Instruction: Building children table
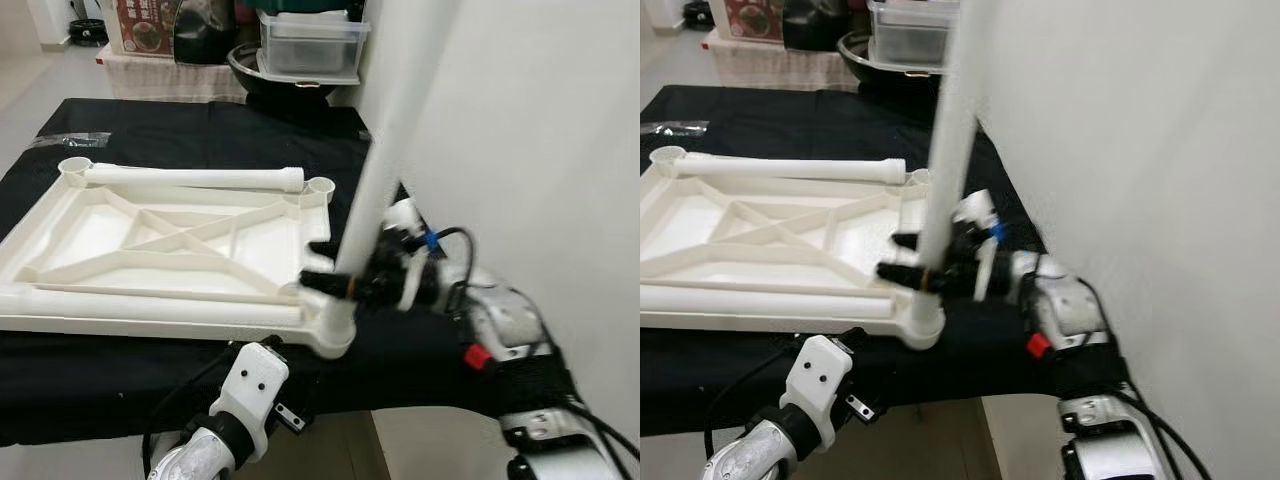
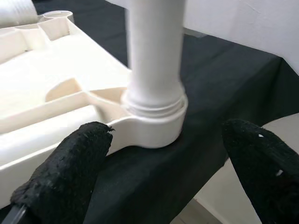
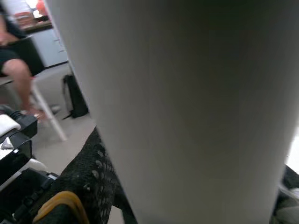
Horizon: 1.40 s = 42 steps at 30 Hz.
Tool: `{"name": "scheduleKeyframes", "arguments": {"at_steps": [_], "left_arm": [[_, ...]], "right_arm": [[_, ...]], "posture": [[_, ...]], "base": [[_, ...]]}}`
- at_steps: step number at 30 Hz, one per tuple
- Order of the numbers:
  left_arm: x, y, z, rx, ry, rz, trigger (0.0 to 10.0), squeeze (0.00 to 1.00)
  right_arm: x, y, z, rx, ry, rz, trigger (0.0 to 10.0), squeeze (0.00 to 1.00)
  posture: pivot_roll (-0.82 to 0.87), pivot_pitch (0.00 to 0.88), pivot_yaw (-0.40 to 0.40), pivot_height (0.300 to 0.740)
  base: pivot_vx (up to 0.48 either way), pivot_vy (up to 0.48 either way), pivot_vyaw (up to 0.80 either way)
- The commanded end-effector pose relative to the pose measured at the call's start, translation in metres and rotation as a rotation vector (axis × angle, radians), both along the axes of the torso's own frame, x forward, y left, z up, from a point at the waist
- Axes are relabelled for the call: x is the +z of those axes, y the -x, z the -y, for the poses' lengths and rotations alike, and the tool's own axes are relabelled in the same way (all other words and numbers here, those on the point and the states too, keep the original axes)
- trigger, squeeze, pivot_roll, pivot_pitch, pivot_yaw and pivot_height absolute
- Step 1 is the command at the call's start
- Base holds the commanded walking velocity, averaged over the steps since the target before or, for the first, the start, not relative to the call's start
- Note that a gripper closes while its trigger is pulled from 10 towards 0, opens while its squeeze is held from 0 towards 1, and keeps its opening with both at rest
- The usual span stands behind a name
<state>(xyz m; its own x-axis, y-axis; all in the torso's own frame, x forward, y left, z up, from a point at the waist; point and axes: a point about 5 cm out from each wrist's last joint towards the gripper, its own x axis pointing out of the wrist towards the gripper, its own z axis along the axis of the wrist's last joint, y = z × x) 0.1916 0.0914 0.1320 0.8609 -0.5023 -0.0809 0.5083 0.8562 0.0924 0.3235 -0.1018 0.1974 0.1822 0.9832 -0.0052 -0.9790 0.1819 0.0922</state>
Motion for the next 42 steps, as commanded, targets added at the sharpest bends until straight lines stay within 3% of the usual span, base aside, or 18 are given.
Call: {"name": "scheduleKeyframes", "arguments": {"at_steps": [1, 6, 11, 17, 18, 19, 22, 23, 26, 31, 32, 33, 34, 37, 38, 39, 40, 42], "left_arm": [[-0.003, 0.002, 0.002, -0.003, -0.009, -0.017, 10.0, 0.0], [-0.004, 0.003, 0.003, -0.008, -0.006, -0.02, 10.0, 0.0], [-0.005, 0.003, 0.004, -0.011, -0.002, -0.024, 10.0, 0.0], [-0.005, 0.003, 0.003, -0.013, -0.002, -0.024, 10.0, 0.0], [-0.005, 0.003, 0.003, -0.014, -0.003, -0.025, 10.0, 0.0], [-0.005, 0.003, 0.003, -0.018, -0.005, -0.025, 10.0, 0.0], [-0.005, 0.002, 0.002, -0.019, -0.006, -0.025, 10.0, 0.0], [-0.005, 0.003, 0.002, -0.024, -0.016, -0.021, 10.0, 0.0], [-0.005, 0.003, 0.002, -0.023, -0.02, -0.02, 10.0, 0.0], [-0.005, 0.003, 0.001, -0.019, -0.02, -0.021, 10.0, 0.0], [-0.005, 0.003, 0.001, -0.019, -0.018, -0.021, 10.0, 0.0], [-0.005, 0.003, 0.001, -0.019, -0.018, -0.021, 10.0, 0.0], [-0.005, 0.003, 0.002, -0.019, -0.016, -0.023, 10.0, 0.0], [-0.006, 0.003, 0.002, -0.019, -0.013, -0.026, 10.0, 0.0], [-0.006, 0.003, 0.002, -0.019, -0.012, -0.025, 10.0, 0.0], [-0.006, 0.003, 0.002, -0.019, -0.011, -0.025, 10.0, 0.0], [-0.006, 0.003, 0.002, -0.019, -0.011, -0.025, 10.0, 0.0], [-0.006, 0.002, 0.003, -0.019, -0.01, -0.025, 10.0, 0.0]], "right_arm": [[0.001, -0.01, -0.007, -0.06, 0.005, 0.023, 0.0, 0.0], [0.004, -0.028, -0.007, -0.271, 0.008, 0.068, 0.0, 0.0], [0.011, -0.046, 0.022, -0.738, 0.0, 0.112, 0.0, 0.0], [0.023, -0.049, 0.044, -1.027, -0.048, 0.142, 0.0, 0.0], [0.022, -0.05, 0.052, -1.159, -0.048, 0.118, 0.0, 0.0], [0.017, -0.045, 0.065, -1.417, -0.049, 0.067, 0.0, 0.0], [0.015, -0.042, 0.069, -1.516, -0.044, 0.054, 0.0, 0.0], [0.006, -0.028, 0.073, -1.723, -0.056, -0.008, 0.0, 0.0], [-0.002, -0.022, 0.066, -1.789, -0.073, -0.081, 0.0, 0.0], [-0.003, -0.023, 0.043, -1.738, -0.11, -0.106, 0.0, 0.0], [-0.001, -0.024, 0.035, -1.699, -0.116, -0.093, 10.0, 0.0], [-0.001, -0.024, 0.035, -1.699, -0.116, -0.093, 10.0, 0.0], [0.002, -0.026, 0.024, -1.602, -0.143, -0.07, 10.0, 1.0], [0.006, -0.027, 0.013, -1.49, -0.159, -0.019, 10.0, 1.0], [0.008, -0.027, 0.012, -1.451, -0.172, 0.022, 10.0, 0.39], [0.01, -0.027, 0.012, -1.435, -0.177, 0.049, 10.0, 0.0], [0.01, -0.027, 0.012, -1.435, -0.177, 0.049, 10.0, 0.0], [0.005, -0.026, 0.01, -1.288, -0.223, -0.001, 10.0, 0.0]], "posture": [[0.13, 0.065, -0.147, 0.74], [0.12, 0.06, -0.145, 0.74], [0.12, 0.054, -0.149, 0.74], [0.11, 0.052, -0.139, 0.74], [0.11, 0.051, -0.14, 0.74], [0.11, 0.054, -0.137, 0.74], [0.11, 0.054, -0.137, 0.74], [0.11, 0.054, -0.134, 0.74], [0.12, 0.056, -0.137, 0.74], [0.12, 0.056, -0.136, 0.74], [0.11, 0.056, -0.136, 0.74], [0.11, 0.056, -0.136, 0.74], [0.11, 0.056, -0.138, 0.74], [0.11, 0.055, -0.14, 0.74], [0.11, 0.055, -0.14, 0.74], [0.11, 0.055, -0.14, 0.74], [0.11, 0.055, -0.14, 0.74], [0.11, 0.056, -0.148, 0.74]], "base": [[0.0, 0.0, 0.0], [0.0, 0.0, 0.0], [0.0, 0.0, 0.0], [0.0, 0.0, 0.0], [0.0, 0.0, 0.0], [0.0, 0.0, 0.0], [0.0, 0.0, 0.0], [0.0, 0.0, 0.0], [0.0, 0.0, 0.0], [0.0, 0.0, 0.0], [0.0, 0.0, 0.0], [0.0, 0.0, 0.0], [0.0, 0.0, 0.0], [0.0, 0.0, 0.0], [0.0, 0.0, 0.0], [0.0, 0.0, 0.0], [0.0, 0.0, 0.0], [0.0, 0.0, 0.0]]}}
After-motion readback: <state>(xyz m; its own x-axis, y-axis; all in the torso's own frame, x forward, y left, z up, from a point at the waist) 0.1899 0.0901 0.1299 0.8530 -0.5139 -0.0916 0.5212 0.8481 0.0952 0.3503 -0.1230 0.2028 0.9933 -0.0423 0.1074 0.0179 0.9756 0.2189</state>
